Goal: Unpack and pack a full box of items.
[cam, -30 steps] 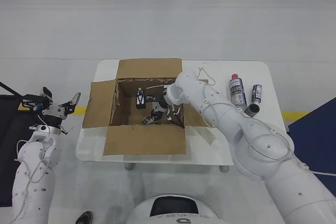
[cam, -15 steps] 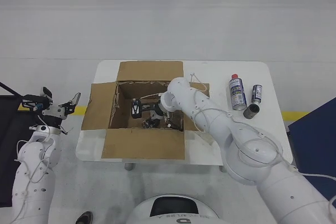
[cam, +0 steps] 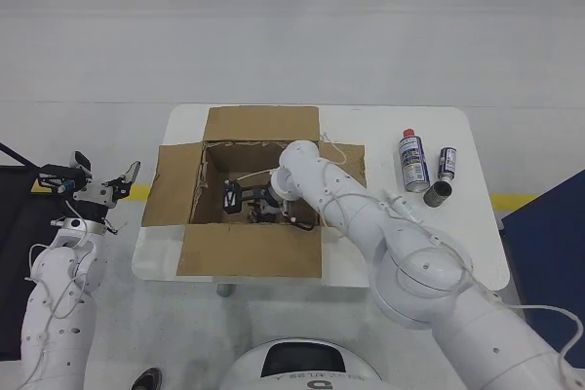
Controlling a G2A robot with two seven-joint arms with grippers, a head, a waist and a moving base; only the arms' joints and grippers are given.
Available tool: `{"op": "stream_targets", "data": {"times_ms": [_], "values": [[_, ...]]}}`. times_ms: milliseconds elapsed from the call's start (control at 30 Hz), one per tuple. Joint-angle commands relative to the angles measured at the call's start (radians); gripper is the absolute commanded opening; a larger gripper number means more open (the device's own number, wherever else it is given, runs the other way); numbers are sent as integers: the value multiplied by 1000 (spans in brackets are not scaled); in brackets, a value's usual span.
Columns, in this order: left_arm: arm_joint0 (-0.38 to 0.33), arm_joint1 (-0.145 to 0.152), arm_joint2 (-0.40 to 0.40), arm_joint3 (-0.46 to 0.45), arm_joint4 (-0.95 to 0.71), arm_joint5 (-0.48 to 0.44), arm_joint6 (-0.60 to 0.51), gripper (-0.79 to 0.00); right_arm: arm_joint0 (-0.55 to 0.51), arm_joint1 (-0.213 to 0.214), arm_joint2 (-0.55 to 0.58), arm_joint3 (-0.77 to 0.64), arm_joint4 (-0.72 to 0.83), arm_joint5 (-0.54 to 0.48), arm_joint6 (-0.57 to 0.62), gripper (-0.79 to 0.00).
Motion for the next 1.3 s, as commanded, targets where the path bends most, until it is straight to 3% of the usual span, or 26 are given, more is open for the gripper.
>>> {"op": "stream_targets", "data": {"times_ms": [0, 100, 433, 833, 967, 1000, 1067, 1167, 1267], "values": [[0, 0, 0, 0, 0, 0, 0, 0, 5, -6, 2, 10, -3, -3, -10, -597], [0, 0, 0, 0, 0, 0, 0, 0, 14, -13, 6, 24, -10, -7, -35, -785], [0, 0, 0, 0, 0, 0, 0, 0, 58, -2, 10, 37, -80, 0, -215, -785], [0, 0, 0, 0, 0, 0, 0, 0, 73, 58, 10, -1, -204, 60, -531, -785], [0, 0, 0, 0, 0, 0, 0, 0, 68, 74, 23, -2, -204, 84, -521, -785], [0, 0, 0, 0, 0, 0, 0, 0, 66, 76, 30, -1, -193, 100, -500, -748], [0, 0, 0, 0, 0, 0, 0, 0, 61, 73, 44, 2, -169, 166, -419, -511], [0, 0, 0, 0, 0, 0, 0, 0, 45, 68, 62, -34, -133, 193, -334, -317], [0, 0, 0, 0, 0, 0, 0, 0, 30, 68, 68, -55, -125, 180, -302, -262]]}}
